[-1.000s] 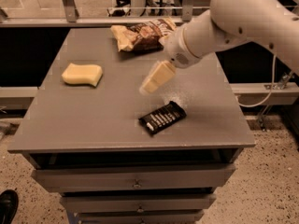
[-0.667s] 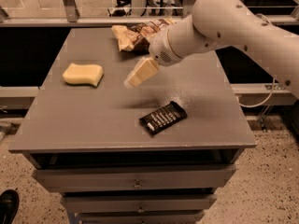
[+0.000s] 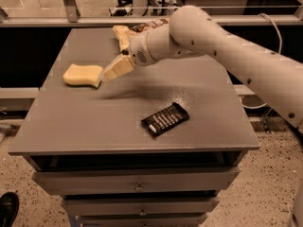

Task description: Pick sponge

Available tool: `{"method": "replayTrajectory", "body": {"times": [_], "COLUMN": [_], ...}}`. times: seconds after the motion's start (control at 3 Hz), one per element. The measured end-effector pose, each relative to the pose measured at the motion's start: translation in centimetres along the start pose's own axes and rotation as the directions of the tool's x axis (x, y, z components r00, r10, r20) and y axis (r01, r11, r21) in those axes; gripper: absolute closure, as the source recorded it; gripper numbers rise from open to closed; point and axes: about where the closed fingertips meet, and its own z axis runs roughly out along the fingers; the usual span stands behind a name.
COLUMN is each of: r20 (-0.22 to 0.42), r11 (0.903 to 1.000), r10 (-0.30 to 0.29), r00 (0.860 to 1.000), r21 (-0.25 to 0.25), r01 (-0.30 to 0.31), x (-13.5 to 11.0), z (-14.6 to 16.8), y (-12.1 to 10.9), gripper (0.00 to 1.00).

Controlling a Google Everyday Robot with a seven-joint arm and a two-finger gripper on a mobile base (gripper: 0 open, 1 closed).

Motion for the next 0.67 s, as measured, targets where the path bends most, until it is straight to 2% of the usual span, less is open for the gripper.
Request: {"method": "replayTrajectory", "body": {"times": [0.33,0.67], "r20": [0.049,0.060], "r11": [0.9972,0.9942], "r10": [0.060,0.072], "r00": [0.997,0.996], "r21": [-0.047,-0.084], "r01": [-0.058,-0.067], "x": [-0.6,-0.7], "z": [3.6,5.7], "y": [0.9,2.1], "gripper": [0.00,0.00]}}
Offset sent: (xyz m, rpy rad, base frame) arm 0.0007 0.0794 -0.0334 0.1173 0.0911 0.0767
